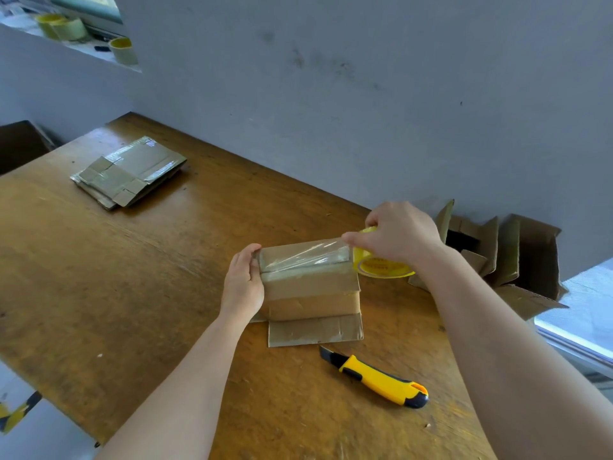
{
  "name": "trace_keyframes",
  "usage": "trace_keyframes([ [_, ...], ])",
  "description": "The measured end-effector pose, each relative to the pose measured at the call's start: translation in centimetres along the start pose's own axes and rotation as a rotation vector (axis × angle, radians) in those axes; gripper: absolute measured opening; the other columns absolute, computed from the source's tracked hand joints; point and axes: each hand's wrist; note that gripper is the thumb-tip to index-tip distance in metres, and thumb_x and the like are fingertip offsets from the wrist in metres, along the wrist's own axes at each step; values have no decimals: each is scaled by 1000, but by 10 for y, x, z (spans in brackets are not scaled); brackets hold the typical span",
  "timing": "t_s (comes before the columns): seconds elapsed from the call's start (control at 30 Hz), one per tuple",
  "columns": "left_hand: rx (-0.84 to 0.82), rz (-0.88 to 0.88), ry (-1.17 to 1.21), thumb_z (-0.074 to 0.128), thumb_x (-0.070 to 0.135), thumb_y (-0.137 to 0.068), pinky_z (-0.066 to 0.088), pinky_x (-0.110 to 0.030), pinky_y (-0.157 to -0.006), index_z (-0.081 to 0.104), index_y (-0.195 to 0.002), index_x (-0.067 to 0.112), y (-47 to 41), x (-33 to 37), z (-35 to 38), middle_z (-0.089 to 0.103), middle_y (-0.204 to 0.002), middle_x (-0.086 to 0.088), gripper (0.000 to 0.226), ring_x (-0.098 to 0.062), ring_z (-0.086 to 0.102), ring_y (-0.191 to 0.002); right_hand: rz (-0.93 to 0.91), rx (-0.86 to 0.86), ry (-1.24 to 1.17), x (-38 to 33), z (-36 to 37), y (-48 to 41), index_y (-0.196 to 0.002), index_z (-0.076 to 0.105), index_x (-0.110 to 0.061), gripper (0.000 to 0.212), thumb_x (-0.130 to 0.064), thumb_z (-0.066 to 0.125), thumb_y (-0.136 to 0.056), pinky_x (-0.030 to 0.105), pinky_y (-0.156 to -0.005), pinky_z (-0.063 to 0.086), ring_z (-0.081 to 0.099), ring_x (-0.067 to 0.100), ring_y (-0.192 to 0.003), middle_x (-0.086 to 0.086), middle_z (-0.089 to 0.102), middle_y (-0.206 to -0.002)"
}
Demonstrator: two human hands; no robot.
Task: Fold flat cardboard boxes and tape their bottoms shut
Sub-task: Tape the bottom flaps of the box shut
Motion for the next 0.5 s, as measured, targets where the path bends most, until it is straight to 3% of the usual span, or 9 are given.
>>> trace_keyframes([
  [0.23,11,11,5,33,20,-103,35,-21,-92,43,-137,22,1,-1,1,47,-135,1,36,-8,43,-118,94,-68,-27,14,19,-1,-47,38,-19,65,-75,56,-74,26,-45,30,44,16,-48,-4,41,-49],
  [0.5,9,24,13,32,22,-103,32,-13,-87,43,-138,23,3,-1,1,47,-135,1,36,-2,40,-114,140,-69,-69,28,44,-2,-45,41,-18,66,-75,57,-74,23,-44,27,45,16,-48,-6,42,-47],
])
Point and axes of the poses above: each hand's wrist, its own y-axis away from the middle knuckle, its own z-axis out of the palm, x = y × z
